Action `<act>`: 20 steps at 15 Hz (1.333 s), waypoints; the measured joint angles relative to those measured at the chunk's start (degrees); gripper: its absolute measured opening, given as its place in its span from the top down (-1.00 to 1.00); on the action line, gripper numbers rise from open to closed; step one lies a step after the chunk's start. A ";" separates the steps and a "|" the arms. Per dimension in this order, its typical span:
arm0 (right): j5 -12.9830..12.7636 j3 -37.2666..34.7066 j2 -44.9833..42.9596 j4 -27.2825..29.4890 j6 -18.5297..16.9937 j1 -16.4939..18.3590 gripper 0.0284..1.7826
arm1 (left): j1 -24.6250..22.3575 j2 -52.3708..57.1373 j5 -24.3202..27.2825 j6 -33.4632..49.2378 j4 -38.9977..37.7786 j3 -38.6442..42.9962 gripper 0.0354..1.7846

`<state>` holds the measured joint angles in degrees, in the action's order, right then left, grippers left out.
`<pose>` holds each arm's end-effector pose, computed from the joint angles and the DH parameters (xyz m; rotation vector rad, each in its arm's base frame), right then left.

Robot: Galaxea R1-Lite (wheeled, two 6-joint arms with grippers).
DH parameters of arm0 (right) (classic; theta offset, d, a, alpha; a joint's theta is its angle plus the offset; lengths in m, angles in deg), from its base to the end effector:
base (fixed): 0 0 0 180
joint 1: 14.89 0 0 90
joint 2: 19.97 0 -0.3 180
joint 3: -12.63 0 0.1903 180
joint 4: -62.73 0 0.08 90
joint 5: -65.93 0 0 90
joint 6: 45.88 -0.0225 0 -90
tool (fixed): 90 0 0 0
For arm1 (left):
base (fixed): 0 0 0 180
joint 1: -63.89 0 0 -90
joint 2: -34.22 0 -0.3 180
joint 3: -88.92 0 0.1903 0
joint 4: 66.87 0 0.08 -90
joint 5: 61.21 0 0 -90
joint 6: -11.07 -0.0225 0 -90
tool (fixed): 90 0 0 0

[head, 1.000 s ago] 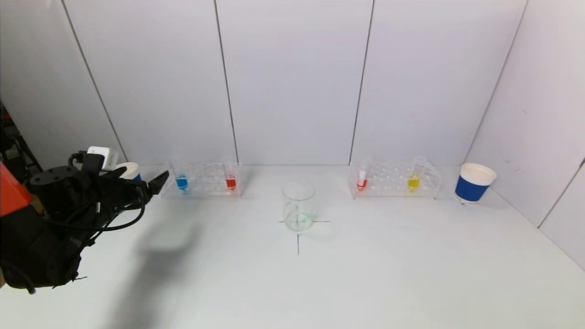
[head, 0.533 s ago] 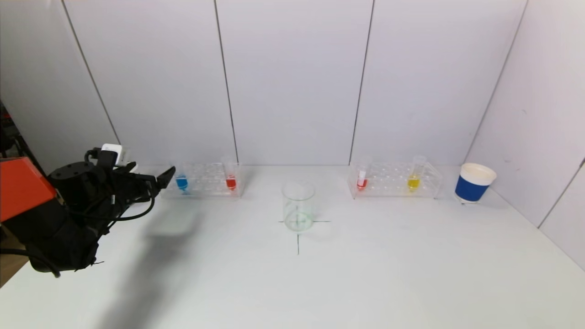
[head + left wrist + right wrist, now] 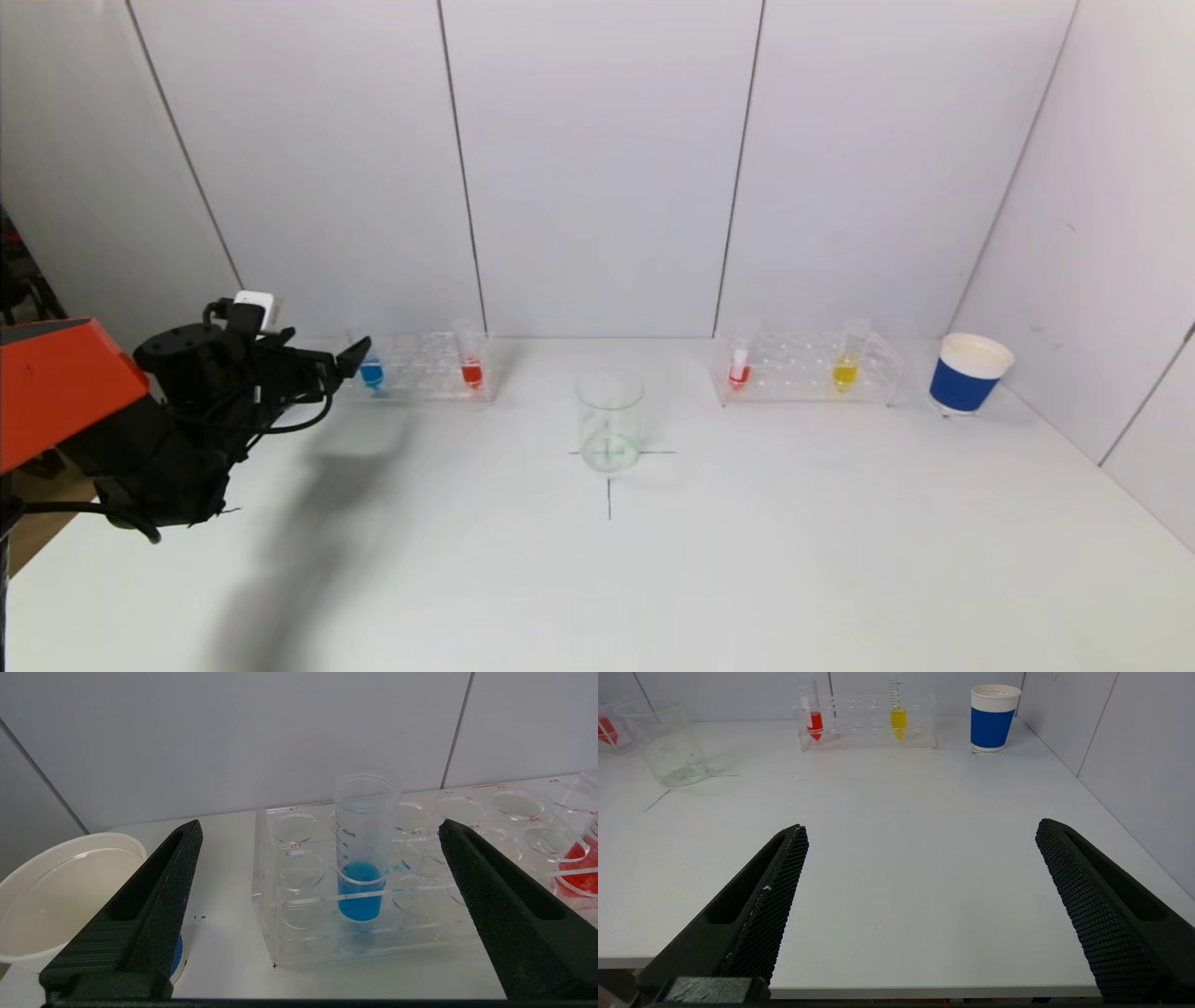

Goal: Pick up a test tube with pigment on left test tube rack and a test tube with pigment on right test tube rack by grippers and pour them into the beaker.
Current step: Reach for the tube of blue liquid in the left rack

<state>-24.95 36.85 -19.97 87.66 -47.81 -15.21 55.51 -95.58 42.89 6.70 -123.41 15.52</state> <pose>-0.0240 -0.0005 0.0768 0.0336 0.0122 -0.0100 0.3957 0.0528 0.0722 0.0767 -0.0062 -0.0997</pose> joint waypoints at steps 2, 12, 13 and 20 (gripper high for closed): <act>0.00 0.00 0.00 0.01 0.02 0.00 -0.99 | 0.09 -0.66 0.02 0.00 0.20 -1.01 -0.98; 0.02 0.02 0.00 0.01 0.00 0.00 -0.99 | 0.89 -2.29 -0.24 0.02 0.65 -2.95 -0.98; 0.02 0.02 0.00 0.01 0.00 0.00 -0.99 | 1.00 -2.32 -0.28 0.02 0.65 -2.95 -0.98; 0.00 0.00 0.00 0.00 0.00 0.00 -0.99 | 2.15 -2.38 -0.39 0.00 0.72 -3.46 -0.98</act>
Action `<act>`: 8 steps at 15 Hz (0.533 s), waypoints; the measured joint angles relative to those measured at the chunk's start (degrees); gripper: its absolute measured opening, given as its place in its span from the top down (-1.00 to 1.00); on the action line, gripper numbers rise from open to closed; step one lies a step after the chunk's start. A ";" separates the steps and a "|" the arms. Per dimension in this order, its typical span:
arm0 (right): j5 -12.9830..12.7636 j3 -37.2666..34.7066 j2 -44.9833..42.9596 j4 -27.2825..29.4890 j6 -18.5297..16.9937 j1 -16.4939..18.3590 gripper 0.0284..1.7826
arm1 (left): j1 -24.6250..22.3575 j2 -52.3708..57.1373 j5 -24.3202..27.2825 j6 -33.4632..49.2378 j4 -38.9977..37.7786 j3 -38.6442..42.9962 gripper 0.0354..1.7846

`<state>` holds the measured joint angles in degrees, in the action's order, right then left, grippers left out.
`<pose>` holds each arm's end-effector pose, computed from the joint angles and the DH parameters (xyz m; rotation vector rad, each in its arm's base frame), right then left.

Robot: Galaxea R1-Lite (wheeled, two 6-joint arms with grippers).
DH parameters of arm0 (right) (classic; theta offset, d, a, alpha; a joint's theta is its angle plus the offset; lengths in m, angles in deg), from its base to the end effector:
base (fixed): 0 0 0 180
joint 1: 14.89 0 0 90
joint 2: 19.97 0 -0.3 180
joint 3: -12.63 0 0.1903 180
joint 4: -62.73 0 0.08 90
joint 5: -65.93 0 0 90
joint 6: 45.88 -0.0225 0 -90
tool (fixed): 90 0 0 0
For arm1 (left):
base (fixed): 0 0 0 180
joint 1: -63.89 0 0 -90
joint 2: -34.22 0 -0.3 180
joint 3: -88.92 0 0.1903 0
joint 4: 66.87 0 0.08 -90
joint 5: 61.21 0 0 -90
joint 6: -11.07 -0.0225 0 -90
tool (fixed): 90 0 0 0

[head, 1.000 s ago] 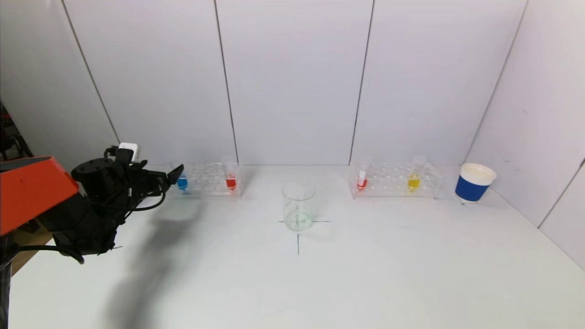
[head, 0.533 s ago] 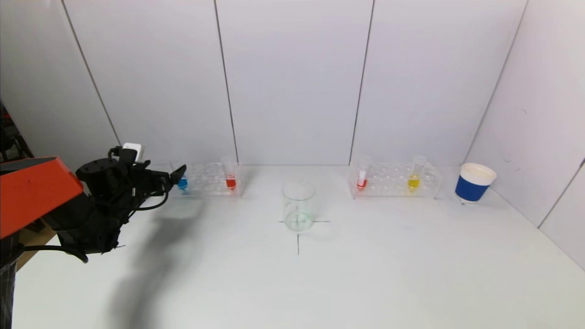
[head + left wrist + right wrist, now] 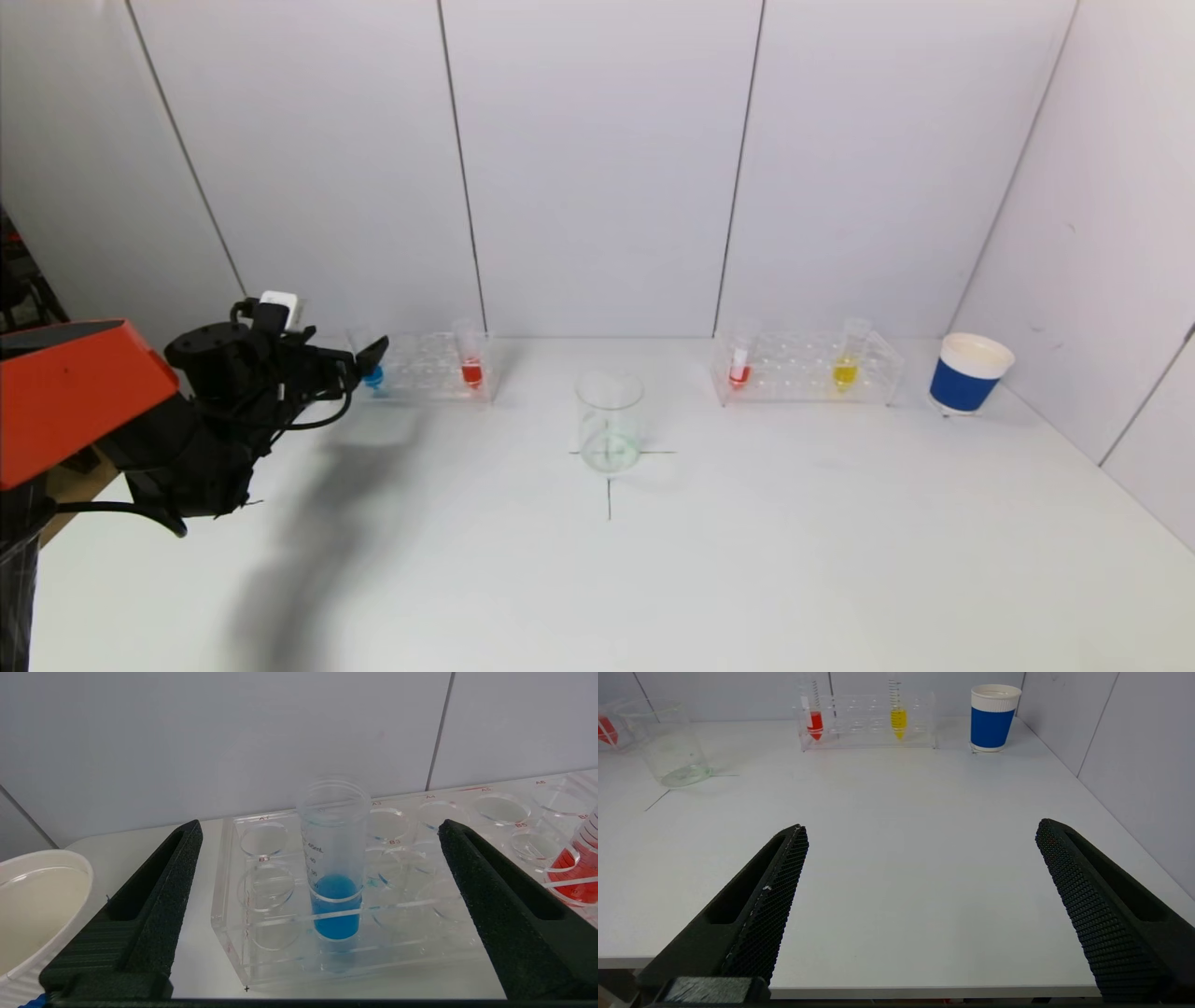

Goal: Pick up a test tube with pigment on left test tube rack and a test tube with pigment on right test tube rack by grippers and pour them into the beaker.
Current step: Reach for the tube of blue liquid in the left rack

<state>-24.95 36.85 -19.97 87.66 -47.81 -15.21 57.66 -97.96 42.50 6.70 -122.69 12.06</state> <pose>-0.0240 -0.0005 0.0768 0.0336 0.0122 -0.0100 0.4097 0.0394 0.0667 0.0777 -0.0136 -0.1302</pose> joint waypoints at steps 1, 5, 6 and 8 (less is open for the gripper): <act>0.00 0.00 0.00 0.01 0.00 0.00 -0.99 | 0.17 0.00 -0.13 0.06 0.67 -0.56 -0.98; 0.00 0.00 0.00 0.01 0.00 0.00 -0.99 | 0.54 -0.13 -0.27 0.11 2.67 -2.73 -0.98; 0.00 0.00 0.00 0.01 0.00 0.00 -0.99 | 0.61 -0.27 -0.27 0.09 2.71 -3.01 -0.98; 0.00 0.00 0.00 0.00 0.02 0.00 -0.99 | 0.59 -0.72 -0.35 0.09 2.84 -3.78 -0.98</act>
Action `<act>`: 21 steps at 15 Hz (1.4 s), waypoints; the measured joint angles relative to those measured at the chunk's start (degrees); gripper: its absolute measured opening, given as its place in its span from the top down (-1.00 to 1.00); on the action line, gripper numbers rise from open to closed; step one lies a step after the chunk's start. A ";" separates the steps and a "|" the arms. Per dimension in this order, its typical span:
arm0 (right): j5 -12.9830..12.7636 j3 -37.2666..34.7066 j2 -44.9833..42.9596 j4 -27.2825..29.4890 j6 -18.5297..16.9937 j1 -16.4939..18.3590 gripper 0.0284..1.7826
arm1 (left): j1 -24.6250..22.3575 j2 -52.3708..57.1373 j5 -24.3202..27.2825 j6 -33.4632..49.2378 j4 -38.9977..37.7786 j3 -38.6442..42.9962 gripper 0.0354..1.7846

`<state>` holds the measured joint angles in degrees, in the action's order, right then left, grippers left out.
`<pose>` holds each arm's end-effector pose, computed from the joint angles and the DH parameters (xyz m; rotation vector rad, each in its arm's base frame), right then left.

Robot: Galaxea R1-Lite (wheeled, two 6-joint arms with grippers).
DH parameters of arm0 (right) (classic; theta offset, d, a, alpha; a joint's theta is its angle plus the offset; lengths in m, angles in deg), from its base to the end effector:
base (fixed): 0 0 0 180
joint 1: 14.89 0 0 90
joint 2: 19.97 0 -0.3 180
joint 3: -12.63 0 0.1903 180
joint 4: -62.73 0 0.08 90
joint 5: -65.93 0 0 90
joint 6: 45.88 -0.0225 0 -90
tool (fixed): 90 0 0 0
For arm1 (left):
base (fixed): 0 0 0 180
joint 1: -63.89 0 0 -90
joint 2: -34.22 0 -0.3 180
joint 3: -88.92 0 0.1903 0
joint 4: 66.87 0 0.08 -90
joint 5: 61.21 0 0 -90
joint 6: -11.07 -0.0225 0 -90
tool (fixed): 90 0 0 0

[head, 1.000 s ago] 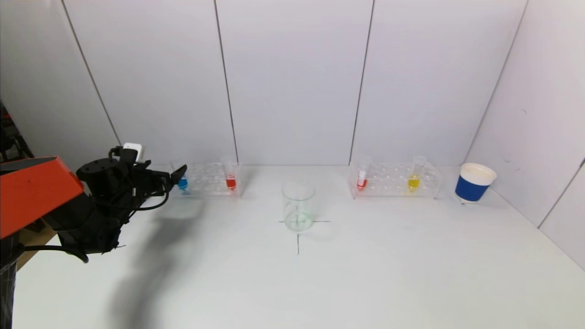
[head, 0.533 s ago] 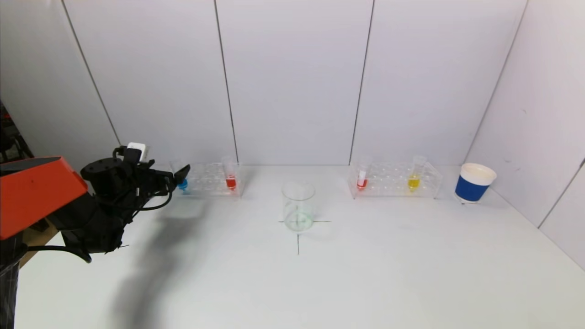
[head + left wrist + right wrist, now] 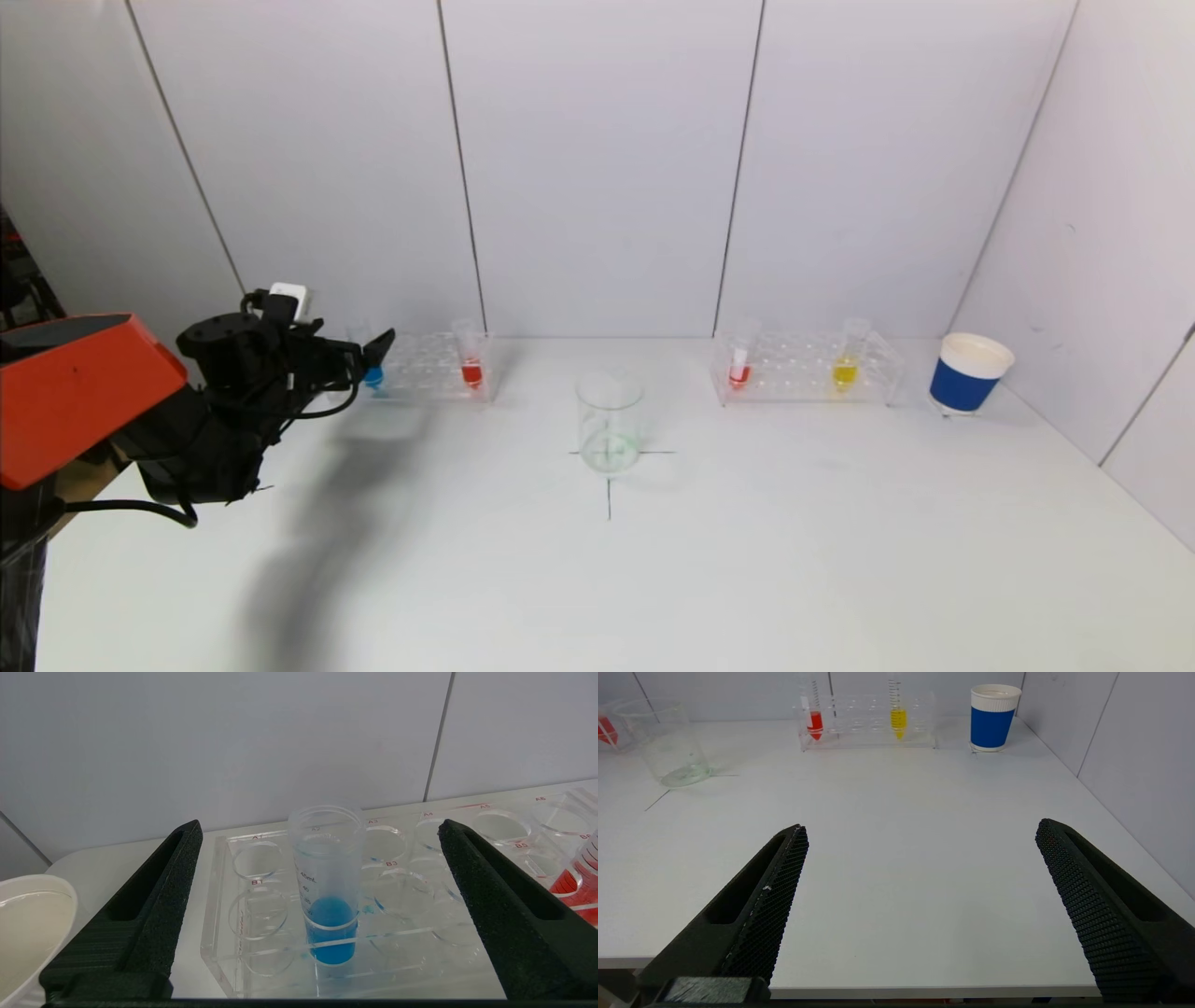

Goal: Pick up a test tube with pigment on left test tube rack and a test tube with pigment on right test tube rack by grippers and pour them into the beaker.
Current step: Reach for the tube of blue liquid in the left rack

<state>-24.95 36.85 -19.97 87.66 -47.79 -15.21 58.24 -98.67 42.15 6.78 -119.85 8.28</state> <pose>-0.0240 -0.0005 0.0768 0.0332 0.0122 -0.0100 0.4210 0.0364 0.0706 0.0769 -0.0176 -0.1340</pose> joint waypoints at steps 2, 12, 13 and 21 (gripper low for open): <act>0.00 0.00 0.00 0.01 -0.02 0.00 -0.99 | -0.05 -0.38 -0.16 0.00 0.59 -0.83 -0.98; 0.00 0.02 0.00 0.01 -0.02 0.00 -0.99 | -0.05 -1.45 -0.17 0.00 0.28 -0.99 -0.98; 0.00 0.02 0.00 0.01 -0.02 0.00 -0.99 | -0.02 -1.49 -0.17 0.00 0.22 -0.85 -0.98; 0.00 0.02 0.00 0.00 0.00 0.00 -0.99 | 0.02 -1.62 -0.24 0.00 0.15 -1.00 -0.98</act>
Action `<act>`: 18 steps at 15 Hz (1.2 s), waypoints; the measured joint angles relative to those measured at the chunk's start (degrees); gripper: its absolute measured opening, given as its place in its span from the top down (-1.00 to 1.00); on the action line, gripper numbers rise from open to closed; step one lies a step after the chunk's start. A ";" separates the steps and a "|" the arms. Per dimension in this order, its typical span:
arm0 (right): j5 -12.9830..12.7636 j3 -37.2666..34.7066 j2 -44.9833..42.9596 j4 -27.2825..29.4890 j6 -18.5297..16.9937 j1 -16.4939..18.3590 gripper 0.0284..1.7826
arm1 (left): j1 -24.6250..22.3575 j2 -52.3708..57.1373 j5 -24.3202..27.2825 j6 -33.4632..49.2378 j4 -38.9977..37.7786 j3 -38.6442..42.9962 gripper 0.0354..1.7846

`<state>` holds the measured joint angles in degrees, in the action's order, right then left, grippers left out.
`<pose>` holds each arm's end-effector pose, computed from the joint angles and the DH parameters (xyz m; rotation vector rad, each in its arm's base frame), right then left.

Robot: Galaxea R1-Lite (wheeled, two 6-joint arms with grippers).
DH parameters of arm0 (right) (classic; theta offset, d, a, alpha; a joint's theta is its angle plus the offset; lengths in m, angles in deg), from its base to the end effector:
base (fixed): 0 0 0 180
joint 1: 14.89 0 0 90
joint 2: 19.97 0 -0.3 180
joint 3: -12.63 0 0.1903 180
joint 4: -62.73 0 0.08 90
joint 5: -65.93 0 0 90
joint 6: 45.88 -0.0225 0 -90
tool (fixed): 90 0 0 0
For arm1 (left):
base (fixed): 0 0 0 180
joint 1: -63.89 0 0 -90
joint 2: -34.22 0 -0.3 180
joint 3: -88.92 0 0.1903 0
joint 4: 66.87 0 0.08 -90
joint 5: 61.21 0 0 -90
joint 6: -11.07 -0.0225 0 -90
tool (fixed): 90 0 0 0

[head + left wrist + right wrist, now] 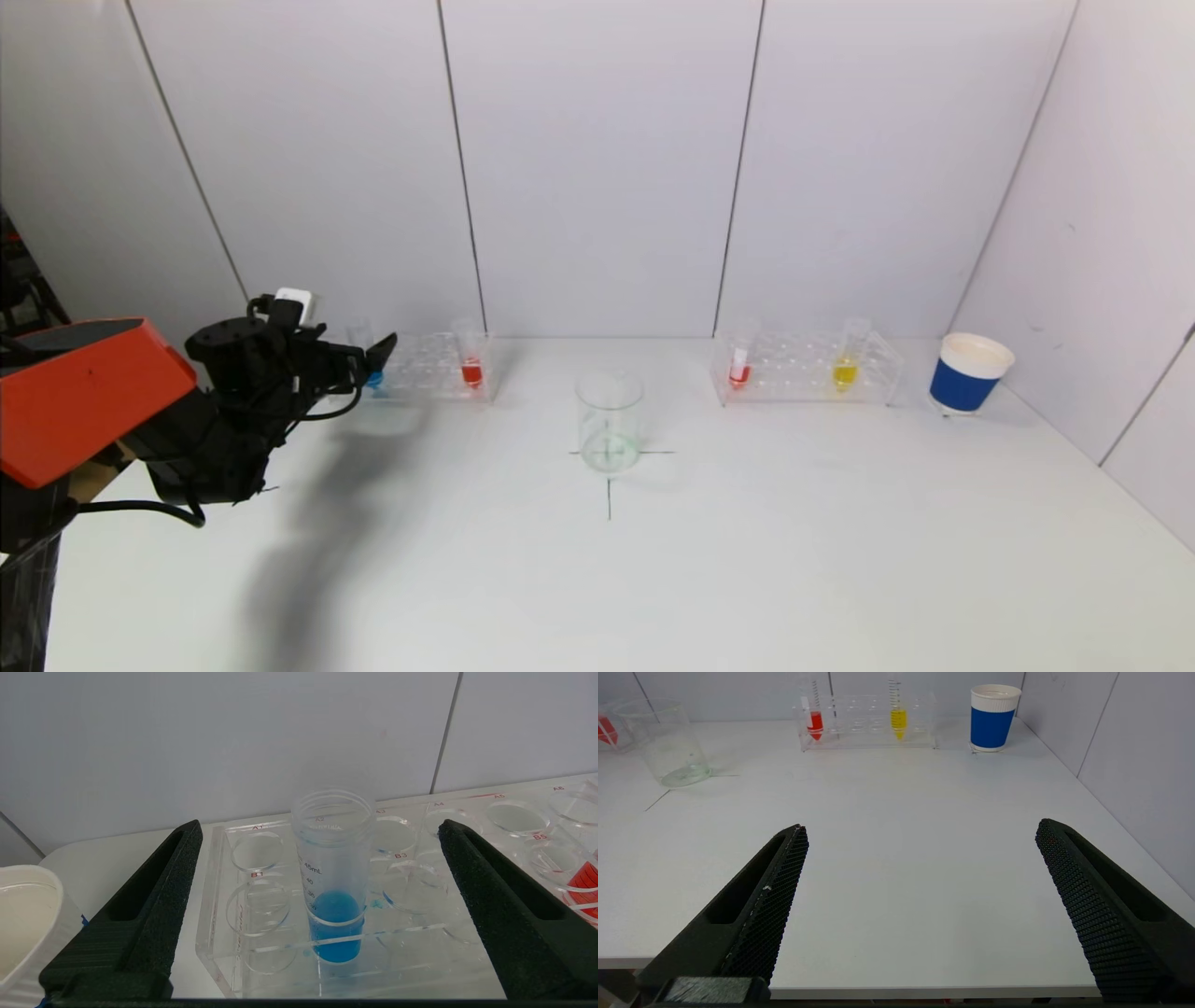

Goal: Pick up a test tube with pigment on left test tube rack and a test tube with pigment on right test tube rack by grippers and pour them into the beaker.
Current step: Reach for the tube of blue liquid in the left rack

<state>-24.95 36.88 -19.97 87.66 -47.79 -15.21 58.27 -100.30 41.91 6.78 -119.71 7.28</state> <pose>-0.0240 -0.0005 0.0769 0.0332 0.0117 -0.0100 0.4256 0.0367 0.0621 0.0747 -0.0042 -0.1309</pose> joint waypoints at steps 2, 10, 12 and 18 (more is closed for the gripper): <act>0.00 0.00 0.00 0.01 0.00 0.00 -0.99 | 0.02 -0.07 0.00 -0.04 0.00 -0.07 -0.98; 0.00 0.00 0.00 0.01 0.00 0.00 -0.99 | 0.28 -0.41 0.00 -0.09 -0.01 -0.18 -0.98; 0.00 -0.02 0.00 0.01 -0.02 0.00 -0.99 | 0.35 -0.44 0.00 -0.09 -0.01 -0.18 -0.98; 0.02 -0.02 0.00 0.01 0.00 0.00 -0.99 | 0.35 -0.52 0.00 -0.13 -0.09 -0.20 -0.73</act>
<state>-24.93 36.85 -19.97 87.67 -47.79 -15.21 58.62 -100.82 41.91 6.65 -119.79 7.08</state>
